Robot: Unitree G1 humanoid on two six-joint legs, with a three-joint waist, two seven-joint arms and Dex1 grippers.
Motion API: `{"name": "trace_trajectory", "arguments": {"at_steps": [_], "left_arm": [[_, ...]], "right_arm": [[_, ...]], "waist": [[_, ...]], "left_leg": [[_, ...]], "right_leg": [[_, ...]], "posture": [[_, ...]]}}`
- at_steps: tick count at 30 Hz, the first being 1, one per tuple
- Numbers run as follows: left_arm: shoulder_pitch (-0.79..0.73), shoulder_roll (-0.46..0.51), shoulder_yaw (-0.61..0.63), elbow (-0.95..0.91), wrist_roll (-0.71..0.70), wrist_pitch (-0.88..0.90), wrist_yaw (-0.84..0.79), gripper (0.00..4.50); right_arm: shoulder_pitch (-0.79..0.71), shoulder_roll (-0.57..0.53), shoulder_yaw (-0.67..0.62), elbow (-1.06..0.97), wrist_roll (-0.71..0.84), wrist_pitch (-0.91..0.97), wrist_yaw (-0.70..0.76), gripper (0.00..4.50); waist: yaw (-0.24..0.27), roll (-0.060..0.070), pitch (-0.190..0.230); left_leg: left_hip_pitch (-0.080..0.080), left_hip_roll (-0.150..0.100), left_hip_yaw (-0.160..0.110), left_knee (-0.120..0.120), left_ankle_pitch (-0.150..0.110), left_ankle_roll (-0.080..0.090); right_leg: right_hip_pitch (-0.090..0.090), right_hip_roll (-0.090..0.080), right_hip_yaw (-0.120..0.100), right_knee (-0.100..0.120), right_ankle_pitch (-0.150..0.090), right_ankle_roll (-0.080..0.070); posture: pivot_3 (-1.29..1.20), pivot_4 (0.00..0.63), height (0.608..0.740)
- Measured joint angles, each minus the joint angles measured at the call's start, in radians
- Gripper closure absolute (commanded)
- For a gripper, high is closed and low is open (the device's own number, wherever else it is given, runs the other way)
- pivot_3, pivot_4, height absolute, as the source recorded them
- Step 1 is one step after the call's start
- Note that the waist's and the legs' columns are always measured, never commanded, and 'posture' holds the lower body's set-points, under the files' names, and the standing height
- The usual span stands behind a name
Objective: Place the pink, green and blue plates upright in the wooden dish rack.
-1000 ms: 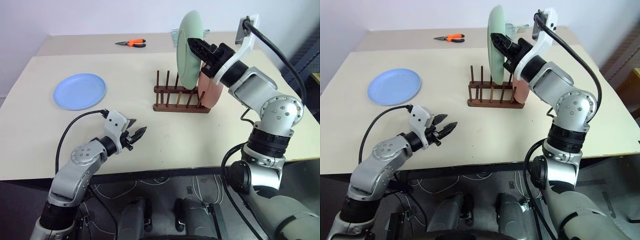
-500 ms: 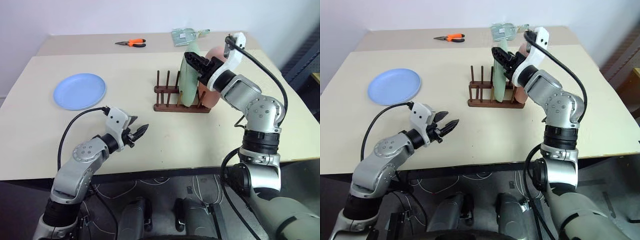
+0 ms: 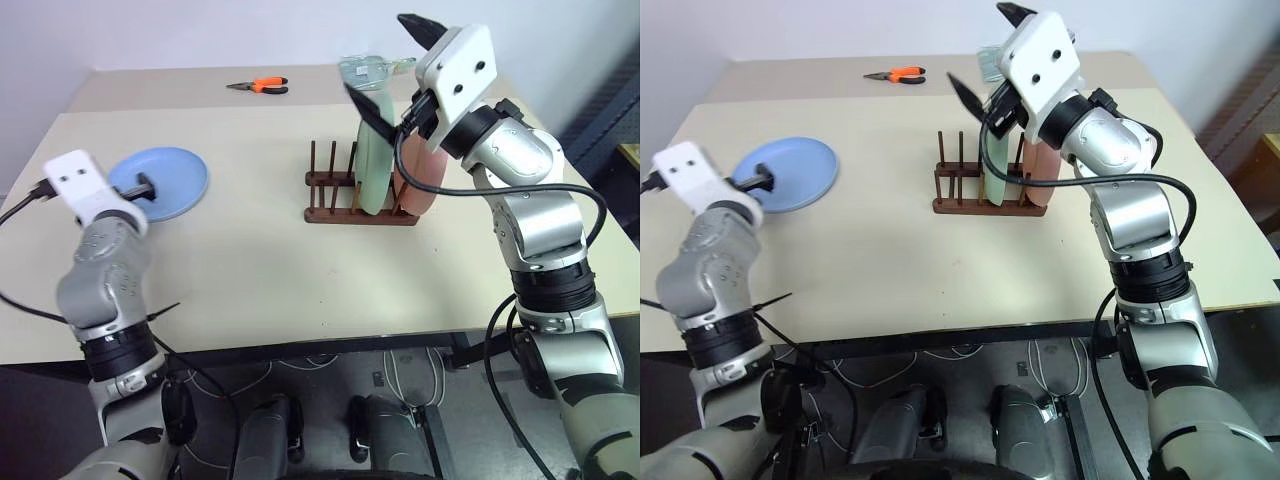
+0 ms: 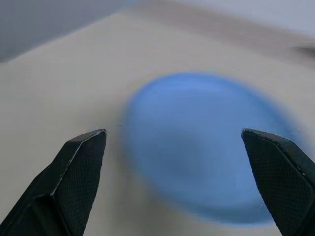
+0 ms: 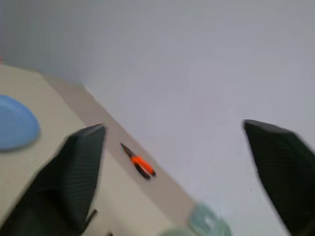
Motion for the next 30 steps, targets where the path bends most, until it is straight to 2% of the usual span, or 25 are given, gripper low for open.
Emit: {"name": "trace_trajectory", "arguments": {"at_steps": [4,6,7,9,14,15,18,23,27,30], "left_arm": [[-0.097,0.022,0.067,0.218,-0.05,0.059,-0.015,0.0],[-0.145,0.031,0.088,0.31,-0.072,0.05,-0.032,0.51],[-0.181,0.046,0.1,0.372,-0.084,0.036,-0.042,0.81],[-0.229,0.06,0.106,0.467,-0.098,0.011,-0.072,1.72],[-0.272,0.05,0.11,0.573,-0.132,-0.051,-0.084,4.2],[-0.278,0.047,0.116,0.569,-0.147,-0.065,-0.083,4.43],[-0.271,0.048,0.049,0.511,-0.138,-0.112,-0.121,4.43],[-0.152,0.009,-0.114,0.166,-0.155,-0.125,-0.241,4.43],[-0.146,-0.028,-0.152,-0.143,-0.275,0.044,-0.219,4.43],[-0.154,-0.068,-0.138,-0.273,-0.372,0.203,-0.153,4.43]], "right_arm": [[0.101,0.049,0.092,-0.097,0.01,0.011,0.09,0.01],[0.142,0.056,0.137,-0.118,-0.004,0.011,0.117,0.0],[0.164,0.055,0.156,-0.126,-0.023,0.006,0.129,0.0],[0.199,0.056,0.184,-0.13,-0.054,-0.005,0.141,0.0],[0.226,0.055,0.205,-0.128,-0.131,-0.035,0.156,0.0],[0.226,0.055,0.203,-0.127,-0.142,-0.035,0.155,0.0],[0.226,0.056,0.187,-0.121,-0.163,-0.023,0.15,0.0],[0.2,0.043,0.173,-0.07,-0.229,-0.019,0.148,0.0],[0.144,0.044,0.191,0.0,-0.332,-0.1,0.131,0.0],[0.128,0.045,0.211,0.061,-0.397,-0.174,0.117,0.0]], "waist": [[0.018,-0.003,-0.001],[0.02,-0.003,-0.001],[0.021,-0.003,-0.001],[0.019,-0.003,-0.001],[0.013,-0.003,-0.001],[0.013,-0.003,-0.001],[0.011,-0.003,-0.001],[0.008,-0.003,-0.001],[0.0,-0.003,-0.001],[-0.007,-0.003,-0.001]], "left_leg": [[0.0,-0.001,-0.001,0.001,0.0,0.0],[0.0,-0.002,-0.001,0.001,0.0,0.0],[0.0,-0.002,-0.001,0.001,0.0,0.0],[0.0,-0.002,-0.001,0.001,0.0,0.0],[0.001,-0.001,-0.001,0.001,0.0,-0.001],[0.001,-0.001,-0.001,0.001,0.0,-0.001],[0.001,-0.002,-0.001,0.001,0.0,-0.001],[0.001,-0.001,-0.001,0.001,0.0,-0.001],[0.001,-0.001,-0.001,0.001,0.0,-0.001],[0.001,-0.001,-0.002,0.001,0.001,-0.002]], "right_leg": [[0.001,0.0,-0.002,0.0,0.0,0.0],[0.001,0.0,-0.002,0.0,0.0,0.0],[0.001,0.0,-0.002,0.0,0.0,0.0],[0.001,0.0,-0.002,0.0,0.0,0.0],[0.001,0.001,-0.002,0.0,0.0,0.0],[0.001,0.0,-0.002,0.0,0.0,0.0],[0.001,0.0,-0.002,0.0,0.0,0.0],[0.001,0.0,-0.002,0.0,0.0,0.0],[0.001,0.0,-0.001,0.0,0.0,0.0],[0.002,0.0,-0.001,0.0,0.0,0.0]], "posture": [[0.0,0.15,0.74],[0.0,0.15,0.74],[0.0,0.15,0.74],[0.0,0.15,0.74],[0.0,0.15,0.74],[0.0,0.15,0.74],[0.0,0.15,0.74],[0.0,0.15,0.74],[0.0,0.15,0.74],[0.0,0.15,0.74]]}}
